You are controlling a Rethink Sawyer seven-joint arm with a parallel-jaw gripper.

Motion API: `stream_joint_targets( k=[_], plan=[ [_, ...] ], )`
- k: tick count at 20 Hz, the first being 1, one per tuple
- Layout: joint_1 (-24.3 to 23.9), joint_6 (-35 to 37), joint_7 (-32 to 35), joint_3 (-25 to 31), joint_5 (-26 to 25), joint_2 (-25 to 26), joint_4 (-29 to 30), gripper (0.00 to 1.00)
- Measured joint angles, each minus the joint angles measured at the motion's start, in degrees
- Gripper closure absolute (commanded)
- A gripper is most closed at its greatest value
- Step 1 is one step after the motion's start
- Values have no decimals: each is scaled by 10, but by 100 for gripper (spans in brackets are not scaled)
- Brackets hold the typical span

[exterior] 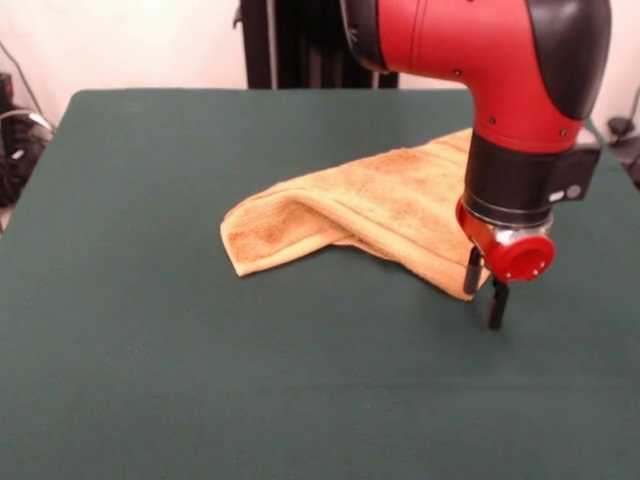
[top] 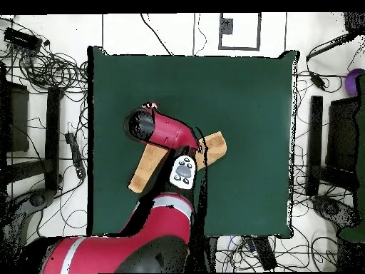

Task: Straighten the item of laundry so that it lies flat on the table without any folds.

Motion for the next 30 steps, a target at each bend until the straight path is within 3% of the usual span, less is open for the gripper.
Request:
stream_joint_targets(
  k=[13,30],
  plan=[
    [0,13,0,0,0,0,-5,0],
    [-1,59,0,12,-1,-103,53,0]
  ],
)
